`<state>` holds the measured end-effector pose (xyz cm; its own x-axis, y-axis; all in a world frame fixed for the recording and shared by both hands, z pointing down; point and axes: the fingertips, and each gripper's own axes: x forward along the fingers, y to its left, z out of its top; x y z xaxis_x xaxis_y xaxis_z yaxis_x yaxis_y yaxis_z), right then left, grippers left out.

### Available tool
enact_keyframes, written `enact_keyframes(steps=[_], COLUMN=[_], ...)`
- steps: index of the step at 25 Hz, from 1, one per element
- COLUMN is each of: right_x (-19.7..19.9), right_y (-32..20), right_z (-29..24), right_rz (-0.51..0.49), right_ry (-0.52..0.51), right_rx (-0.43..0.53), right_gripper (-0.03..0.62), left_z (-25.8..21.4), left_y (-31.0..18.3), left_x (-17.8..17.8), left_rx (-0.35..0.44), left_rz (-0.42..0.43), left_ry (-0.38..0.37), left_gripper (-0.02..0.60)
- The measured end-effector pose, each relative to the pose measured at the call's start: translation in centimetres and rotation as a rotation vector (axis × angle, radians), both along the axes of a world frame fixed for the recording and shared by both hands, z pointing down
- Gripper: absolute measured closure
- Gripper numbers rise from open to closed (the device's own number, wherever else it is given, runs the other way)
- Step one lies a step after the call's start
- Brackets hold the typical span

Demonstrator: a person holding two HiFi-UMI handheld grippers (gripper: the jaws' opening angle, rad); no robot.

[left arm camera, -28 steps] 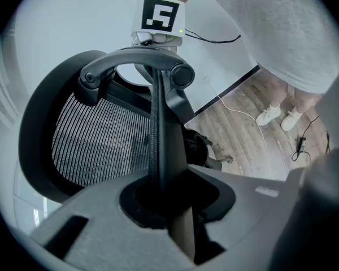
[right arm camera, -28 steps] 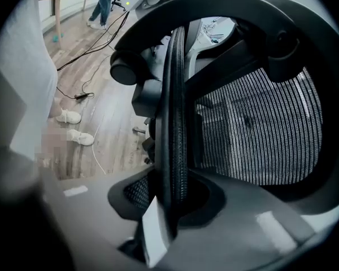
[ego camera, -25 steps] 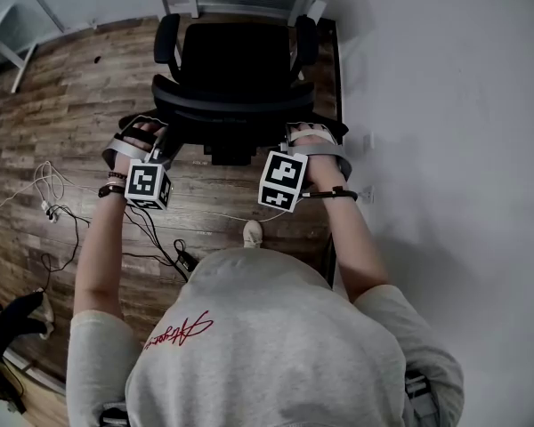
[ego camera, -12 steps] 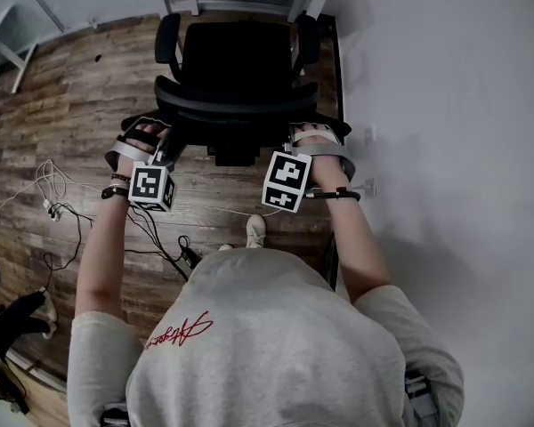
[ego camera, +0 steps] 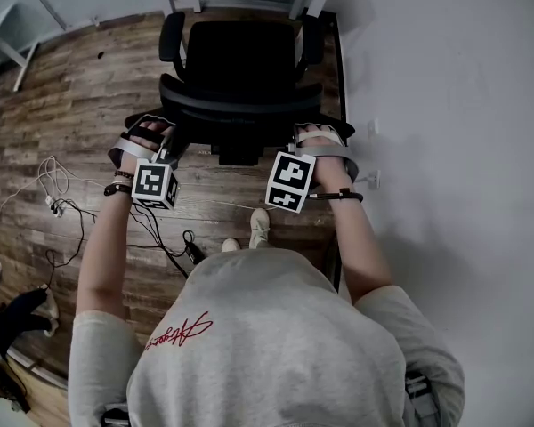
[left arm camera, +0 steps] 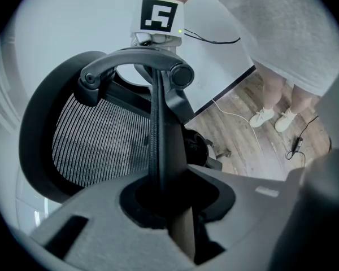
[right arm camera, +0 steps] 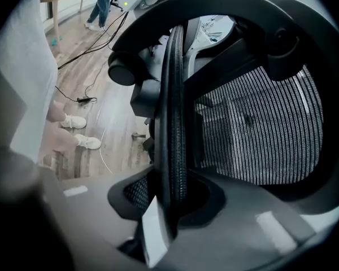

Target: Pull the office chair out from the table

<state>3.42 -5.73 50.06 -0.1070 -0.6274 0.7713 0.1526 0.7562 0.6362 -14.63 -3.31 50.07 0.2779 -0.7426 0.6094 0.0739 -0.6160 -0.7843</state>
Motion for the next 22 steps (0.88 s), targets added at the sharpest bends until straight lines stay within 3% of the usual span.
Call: enact_keyframes(steps=[22], right_x=[0.1], right_y=[1.1], right_z=[-0.1], right_rz=[0.021], right_ry=[-0.001], right_rx=[-0.018], right_gripper=[0.5], left_z=[-0.2], left_y=[0.8], left_x=[0.2], left_rx=[-0.014], left_rz=[0.022], left_ry=[-0.001], left_gripper=[0.499])
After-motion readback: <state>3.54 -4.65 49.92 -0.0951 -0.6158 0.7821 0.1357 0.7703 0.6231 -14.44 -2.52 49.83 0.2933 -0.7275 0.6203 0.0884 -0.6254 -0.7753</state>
